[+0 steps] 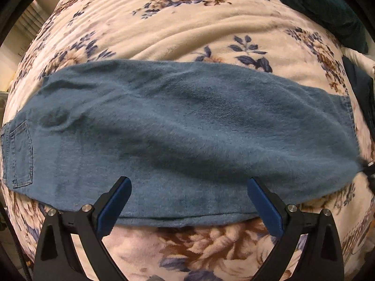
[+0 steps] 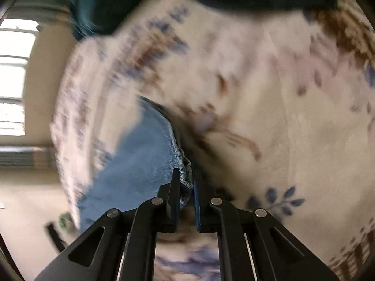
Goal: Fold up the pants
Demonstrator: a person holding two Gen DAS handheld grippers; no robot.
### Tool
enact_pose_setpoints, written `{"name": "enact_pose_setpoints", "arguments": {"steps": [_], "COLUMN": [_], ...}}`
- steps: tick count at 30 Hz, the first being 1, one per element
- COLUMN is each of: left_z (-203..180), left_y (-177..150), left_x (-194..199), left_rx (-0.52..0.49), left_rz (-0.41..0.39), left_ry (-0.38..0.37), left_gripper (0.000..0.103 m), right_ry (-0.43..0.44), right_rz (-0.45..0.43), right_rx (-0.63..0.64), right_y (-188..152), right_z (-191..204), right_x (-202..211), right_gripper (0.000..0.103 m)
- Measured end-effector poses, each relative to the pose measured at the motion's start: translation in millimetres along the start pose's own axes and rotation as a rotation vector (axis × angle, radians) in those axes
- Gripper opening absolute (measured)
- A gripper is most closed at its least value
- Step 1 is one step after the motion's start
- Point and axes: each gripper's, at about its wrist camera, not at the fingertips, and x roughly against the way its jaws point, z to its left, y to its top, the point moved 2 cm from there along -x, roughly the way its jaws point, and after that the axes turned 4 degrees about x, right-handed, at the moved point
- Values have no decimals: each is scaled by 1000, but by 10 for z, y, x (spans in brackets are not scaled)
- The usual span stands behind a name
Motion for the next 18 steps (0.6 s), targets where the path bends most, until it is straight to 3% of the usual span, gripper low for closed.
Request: {"name": "enact_pose_setpoints", "arguments": {"steps": [2, 5, 9, 12, 15, 18], "left_z": [101, 313, 757, 1130, 1521, 1848], "left_y": [-35, -99, -246, -346, -420, -468], "left_x": [32, 85, 144, 174, 137, 25], "left_rx": [30, 96, 220, 332, 458, 569], "left_rz": [-6, -16, -29, -35, -31, -6], "left_ry": [-7, -16, -11, -15, -30, -75], "left_gripper": [101, 101, 101, 101, 101, 101], "right_ry": [-2, 64, 140, 232, 302, 316], "right_rz": [46, -8, -42, -47, 41, 126], "right_rx": [-50, -111, -209, -226, -166, -131], "right_y": [-68, -205, -486, -651, -848, -1020], "right_z": [-218, -352, -386, -189, 208, 566], "right_x": [-136, -35, 5, -21, -221, -577], "right_gripper": [44, 67, 67, 67, 67, 65]}}
